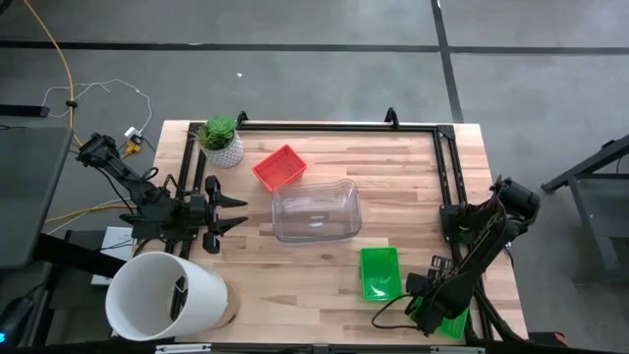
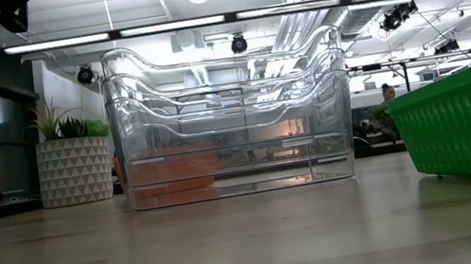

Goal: Stack baskets by color
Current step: Stack the bottom green bin on the top green bins

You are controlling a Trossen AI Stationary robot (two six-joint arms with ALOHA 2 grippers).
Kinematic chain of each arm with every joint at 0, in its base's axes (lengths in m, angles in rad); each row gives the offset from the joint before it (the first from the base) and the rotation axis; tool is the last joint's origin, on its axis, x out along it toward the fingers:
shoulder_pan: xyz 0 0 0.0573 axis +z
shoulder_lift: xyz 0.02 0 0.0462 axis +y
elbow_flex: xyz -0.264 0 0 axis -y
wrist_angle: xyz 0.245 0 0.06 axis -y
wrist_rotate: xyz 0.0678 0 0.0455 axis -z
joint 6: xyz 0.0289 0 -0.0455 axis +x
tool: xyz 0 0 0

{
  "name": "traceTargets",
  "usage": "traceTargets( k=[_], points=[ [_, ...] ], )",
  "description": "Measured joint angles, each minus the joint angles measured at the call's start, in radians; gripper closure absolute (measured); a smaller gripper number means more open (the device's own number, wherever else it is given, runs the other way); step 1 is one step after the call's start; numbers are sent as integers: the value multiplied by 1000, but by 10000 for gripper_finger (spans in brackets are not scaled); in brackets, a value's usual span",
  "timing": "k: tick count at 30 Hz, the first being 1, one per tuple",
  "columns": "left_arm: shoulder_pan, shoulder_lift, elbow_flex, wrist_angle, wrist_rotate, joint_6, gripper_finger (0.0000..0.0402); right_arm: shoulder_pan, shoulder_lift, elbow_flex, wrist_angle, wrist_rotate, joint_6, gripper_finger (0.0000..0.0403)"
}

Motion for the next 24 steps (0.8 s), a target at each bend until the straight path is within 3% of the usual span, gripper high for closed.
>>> traceTargets(
  k=[4, 9, 14, 18, 24],
  points=[
    [0, 0, 0, 0, 0, 0, 230, 0, 0, 0, -3, -1, -20, 271],
    [0, 0, 0, 1, 0, 0, 230, -3, -18, 2, -13, -7, -41, 384],
    [0, 0, 0, 1, -1, 0, 230, -12, -99, 15, 1, 10, -9, 398],
    [0, 0, 0, 1, -1, 0, 230, -15, -198, 68, 3, 111, 45, 401],
    [0, 0, 0, 3, -1, 0, 230, -16, -319, 159, 39, 413, 125, 402]
  ],
)
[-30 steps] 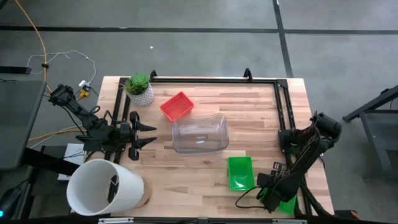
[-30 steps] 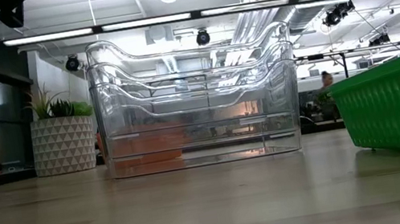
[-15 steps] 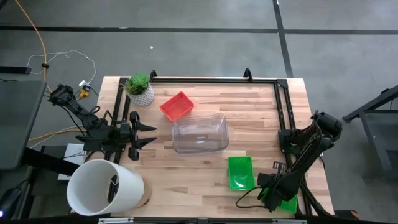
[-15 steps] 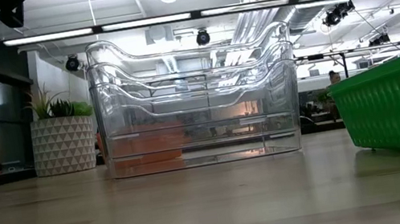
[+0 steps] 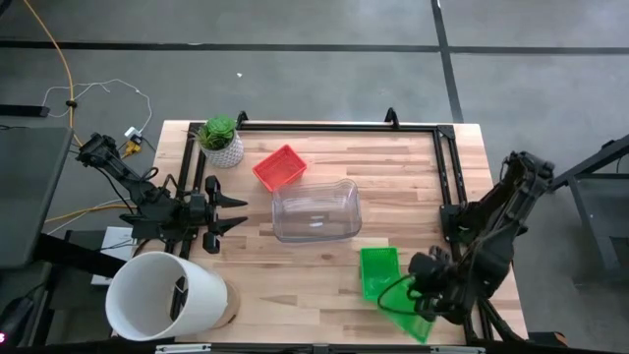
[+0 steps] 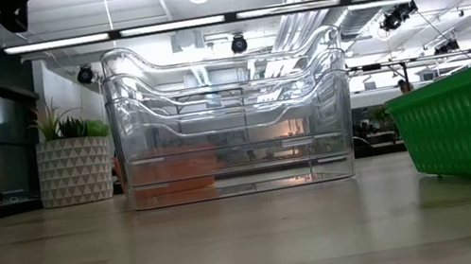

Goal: Stack baskets by color
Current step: Stack the bottom green bin on the top green bins

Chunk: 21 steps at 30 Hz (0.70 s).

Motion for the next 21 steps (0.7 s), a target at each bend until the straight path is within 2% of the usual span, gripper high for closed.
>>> traceTargets(
  k=[3, 6, 9, 15, 21],
  points=[
    [0, 0, 0, 4, 0, 0, 230, -11, -22, 9, 11, 162, 138, 402],
    [0, 0, 0, 21, 0, 0, 230, -43, -9, 8, -3, 244, 362, 402],
    [0, 0, 0, 33, 3, 0, 230, -84, 24, 8, -18, 229, 451, 402],
    [0, 0, 0, 33, 71, 0, 230, -169, 87, 6, -88, 48, 515, 403],
    [0, 0, 0, 51, 105, 0, 230, -232, 94, 6, -108, 55, 507, 403]
  ],
)
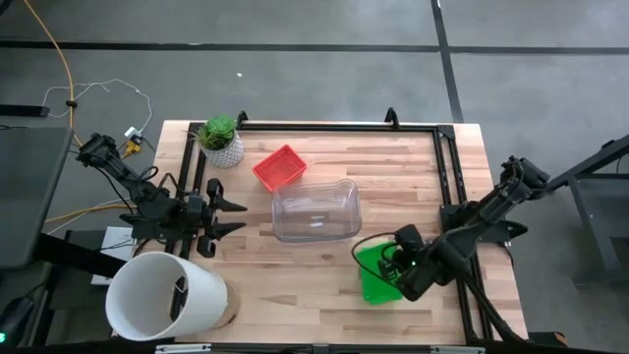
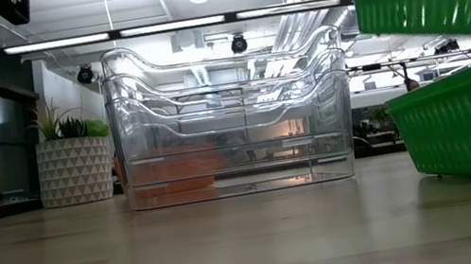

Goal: Stack baskets by color
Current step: Stack the bottom green bin on the top green bins

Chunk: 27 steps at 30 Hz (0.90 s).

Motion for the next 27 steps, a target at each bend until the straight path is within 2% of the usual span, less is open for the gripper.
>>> traceTargets(
  k=[21, 27],
  points=[
    [0, 0, 0, 0, 64, -30, 230, -17, 91, 0, -54, -147, 82, 403],
    [0, 0, 0, 0, 70, -37, 230, -32, 91, 0, -57, -233, 20, 403]
  ],
)
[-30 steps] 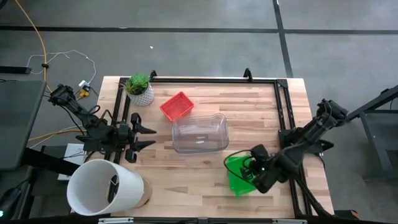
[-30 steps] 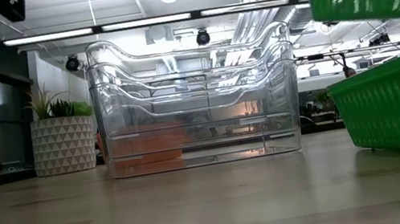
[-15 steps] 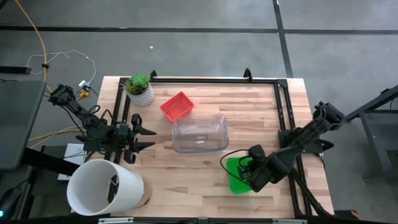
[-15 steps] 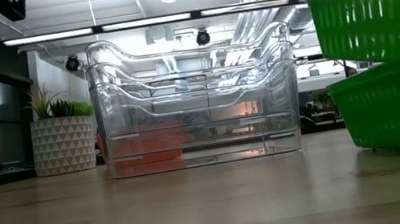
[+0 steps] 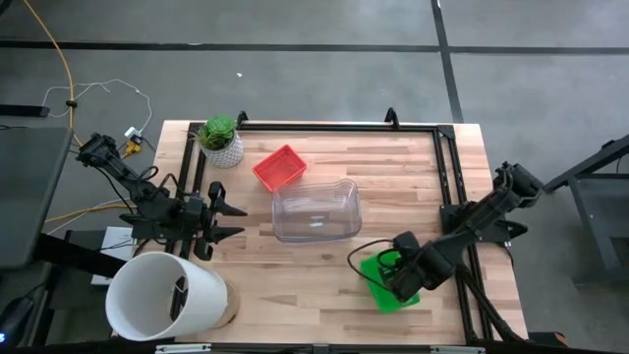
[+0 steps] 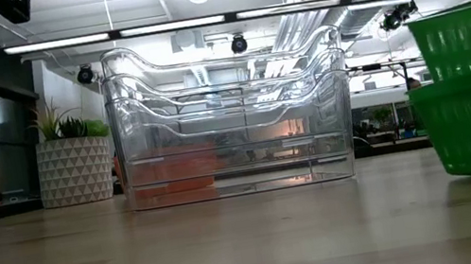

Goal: Stack baskets by color
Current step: Stack the bottom green bin on the top green bins

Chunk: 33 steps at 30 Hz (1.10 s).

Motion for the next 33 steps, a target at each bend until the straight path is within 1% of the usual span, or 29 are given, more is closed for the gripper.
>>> traceTargets(
  k=[3, 11, 17, 22, 24, 31, 33],
  points=[
    [0, 0, 0, 0, 0, -6, 230, -16, 0, 0, 3, -28, -58, 403],
    [0, 0, 0, 0, 0, -8, 230, -79, 0, 0, 33, -35, -231, 403],
    [0, 0, 0, -6, 0, -8, 230, -107, 0, -1, 44, -61, -288, 403],
    [0, 0, 0, -9, 0, -15, 230, -111, 0, -63, 111, -153, -314, 403],
    [0, 0, 0, -9, 0, -15, 230, -118, 1, -90, 143, -174, -331, 403],
    [0, 0, 0, -9, -2, -15, 230, -130, -1, -101, 174, -142, -400, 403],
    [0, 0, 0, -9, -3, -15, 230, -130, -1, -101, 174, -113, -415, 403]
  ],
)
